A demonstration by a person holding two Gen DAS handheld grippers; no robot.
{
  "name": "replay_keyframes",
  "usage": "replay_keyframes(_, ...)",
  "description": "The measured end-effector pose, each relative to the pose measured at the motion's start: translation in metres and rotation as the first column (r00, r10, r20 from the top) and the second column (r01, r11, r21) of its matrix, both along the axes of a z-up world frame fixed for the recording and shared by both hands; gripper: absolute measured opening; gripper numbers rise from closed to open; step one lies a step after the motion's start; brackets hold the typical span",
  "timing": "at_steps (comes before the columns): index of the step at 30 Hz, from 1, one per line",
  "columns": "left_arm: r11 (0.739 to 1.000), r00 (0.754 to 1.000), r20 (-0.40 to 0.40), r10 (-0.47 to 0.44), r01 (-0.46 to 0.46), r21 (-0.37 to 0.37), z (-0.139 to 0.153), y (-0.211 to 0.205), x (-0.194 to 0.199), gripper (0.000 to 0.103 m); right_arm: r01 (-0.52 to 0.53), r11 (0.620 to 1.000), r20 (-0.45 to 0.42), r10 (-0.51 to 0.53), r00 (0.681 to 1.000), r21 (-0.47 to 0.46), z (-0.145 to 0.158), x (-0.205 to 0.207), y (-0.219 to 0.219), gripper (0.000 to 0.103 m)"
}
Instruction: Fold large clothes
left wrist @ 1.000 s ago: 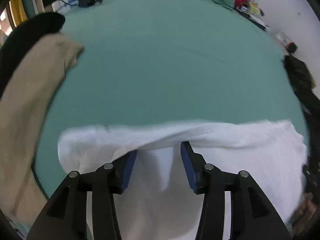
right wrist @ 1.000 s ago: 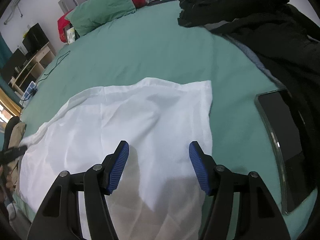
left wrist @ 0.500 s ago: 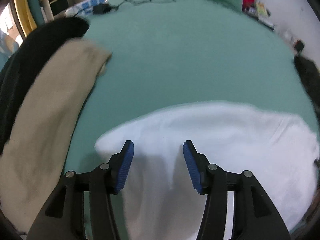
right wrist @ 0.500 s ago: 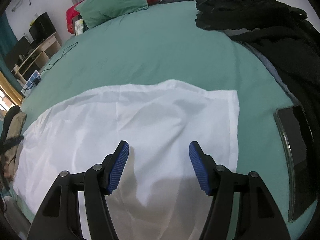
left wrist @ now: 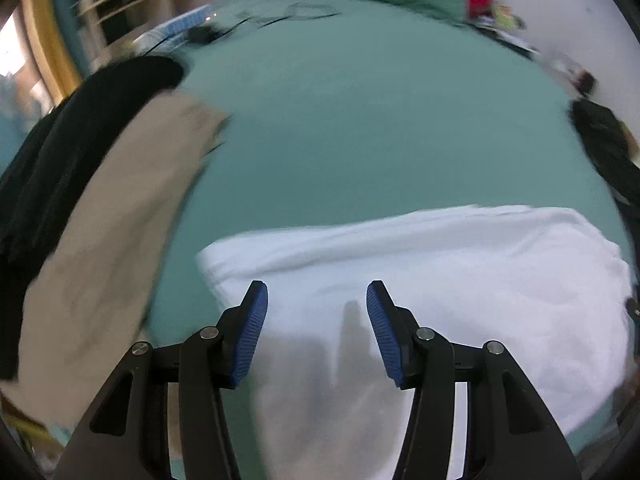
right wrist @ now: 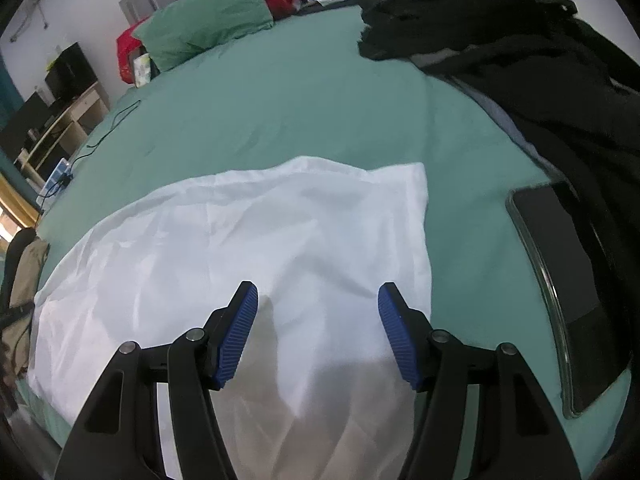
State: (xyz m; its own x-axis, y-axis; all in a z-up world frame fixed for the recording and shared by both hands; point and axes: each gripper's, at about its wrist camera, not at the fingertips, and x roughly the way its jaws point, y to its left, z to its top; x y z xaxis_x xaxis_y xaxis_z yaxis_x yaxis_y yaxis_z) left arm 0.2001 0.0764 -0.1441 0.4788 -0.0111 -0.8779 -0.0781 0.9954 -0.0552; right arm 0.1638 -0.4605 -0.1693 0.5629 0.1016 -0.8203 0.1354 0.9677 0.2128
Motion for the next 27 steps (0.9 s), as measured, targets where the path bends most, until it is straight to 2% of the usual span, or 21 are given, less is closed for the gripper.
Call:
replay_keyframes(2, 0.998, 0.997, 0.028, -0.065, 0.066, -0.01, 0.009, -0.029, 0.012, 0.055, -0.01, 1.0, 0.014, 0.011, 1.0, -0.014, 0.003, 0.001, 0.004, 0.063)
replay_keyframes(6, 0.986, 0.984, 0.065, -0.166, 0.166, 0.008, 0.007, -0.074, 0.068, 0.054, -0.001, 1.0, 0.023, 0.001, 1.0, -0.001, 0.005, 0.006, 0.003, 0.063)
replay_keyframes(8, 0.98, 0.978, 0.052, -0.201, 0.201, -0.006, 0.002, -0.1, 0.094, 0.054, 0.002, 1.0, 0.019, -0.002, 1.0, 0.013, 0.005, 0.01, 0.0, 0.063)
replay_keyframes(11, 0.966, 0.965, -0.023, -0.26, 0.26, -0.017, -0.015, -0.129, 0.123, 0.054, 0.004, 0.999, 0.019, -0.004, 1.0, 0.033, 0.006, 0.014, -0.004, 0.063)
replay_keyframes(13, 0.95, 0.947, -0.086, -0.311, 0.311, -0.01, -0.029, -0.145, 0.131, 0.054, 0.003, 0.999, 0.019, -0.004, 1.0, 0.041, 0.007, 0.016, -0.006, 0.063)
replay_keyframes(15, 0.941, 0.934, -0.113, -0.338, 0.339, -0.005, -0.037, -0.15, 0.133, 0.054, 0.004, 0.998, 0.012, -0.005, 1.0, 0.059, 0.007, 0.017, -0.007, 0.063)
replay_keyframes(19, 0.927, 0.924, -0.096, -0.369, 0.374, 0.036, -0.037, -0.158, 0.126, 0.053, -0.007, 0.997, -0.002, 0.007, 1.0, 0.072, 0.004, 0.019, -0.008, 0.063)
replay_keyframes(20, 0.924, 0.922, -0.09, -0.377, 0.381, 0.037, -0.038, -0.157, 0.123, 0.041, -0.014, 0.997, -0.005, 0.014, 1.0, 0.076, 0.002, 0.019, -0.007, 0.063)
replay_keyframes(21, 0.917, 0.916, -0.083, -0.393, 0.397, 0.034, -0.039, -0.159, 0.124, 0.021, -0.019, 0.997, -0.011, 0.02, 1.0, 0.077, 0.0, 0.019, -0.006, 0.063)
replay_keyframes(23, 0.908, 0.909, -0.068, -0.412, 0.416, 0.053, -0.039, -0.166, 0.126, 0.002, -0.028, 0.996, -0.033, 0.031, 0.999, 0.081, -0.005, 0.019, -0.003, 0.063)
replay_keyframes(27, 0.934, 0.938, -0.025, -0.344, 0.345, 0.088, -0.036, -0.165, 0.142, 0.002, -0.033, 0.997, -0.051, 0.037, 0.998, 0.077, -0.01, 0.021, -0.002, 0.063)
